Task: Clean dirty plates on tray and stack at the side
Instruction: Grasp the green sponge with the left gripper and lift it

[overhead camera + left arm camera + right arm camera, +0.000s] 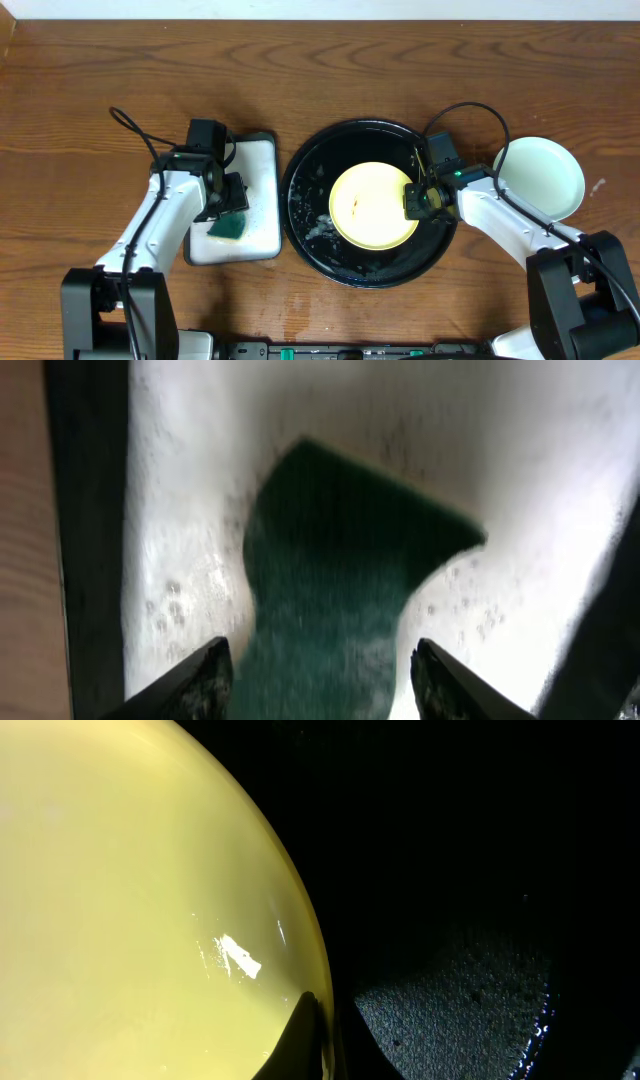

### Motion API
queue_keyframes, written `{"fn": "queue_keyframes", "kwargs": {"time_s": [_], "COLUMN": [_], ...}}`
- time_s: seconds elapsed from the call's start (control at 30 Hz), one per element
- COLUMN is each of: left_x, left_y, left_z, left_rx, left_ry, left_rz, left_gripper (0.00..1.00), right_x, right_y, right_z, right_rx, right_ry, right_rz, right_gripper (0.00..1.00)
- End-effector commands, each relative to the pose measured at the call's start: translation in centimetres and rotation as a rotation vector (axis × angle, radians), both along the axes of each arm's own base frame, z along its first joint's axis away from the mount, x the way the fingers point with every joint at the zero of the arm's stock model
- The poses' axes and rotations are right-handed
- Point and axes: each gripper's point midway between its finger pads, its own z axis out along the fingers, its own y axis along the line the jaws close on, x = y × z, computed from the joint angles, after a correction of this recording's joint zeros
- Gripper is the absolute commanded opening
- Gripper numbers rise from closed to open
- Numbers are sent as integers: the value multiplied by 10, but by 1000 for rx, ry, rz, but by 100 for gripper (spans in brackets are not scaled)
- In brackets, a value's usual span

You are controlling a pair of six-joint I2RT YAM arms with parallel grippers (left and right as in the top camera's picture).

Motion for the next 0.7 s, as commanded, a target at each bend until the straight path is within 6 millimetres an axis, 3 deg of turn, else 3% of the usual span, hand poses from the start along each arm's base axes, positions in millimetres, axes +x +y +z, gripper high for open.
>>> {"fn": "queue_keyframes", "kwargs": {"time_s": [0.0,0.07,0.1,0.17,0.2,0.37,0.6,0.67], "left_x": [-14,-17,-18,-18,-18,-16,2,5], "left_y": [2,-2,-3,-2,-3,-3,-7,-8], "left_z": [-23,-33,-37,-40,-40,-20,49,57], "left_rx": [13,-14,-15,-14,-14,-14,-36,-35], "left_ry": [54,66,71,77,78,79,-10,-45], "left_rz": [2,-2,-3,-3,-3,-3,-8,-14], "left_gripper": [59,55,46,14,7,7,8,7], "right_x": [-10,-10,-10,-10,-10,-10,-10,-10], "right_y": [-6,-6,-6,-6,-6,-6,-6,-5], "right_z": [-9,-9,-9,-9,-9,-9,-9,-9], "right_rx": [-23,-23,-23,-23,-23,-23,-23,-23], "right_ry": [40,41,41,41,41,41,41,40], "right_rz": [-3,-3,-3,-3,-3,-2,-1,0], "right_gripper": [1,1,1,1,1,1,1,1]}}
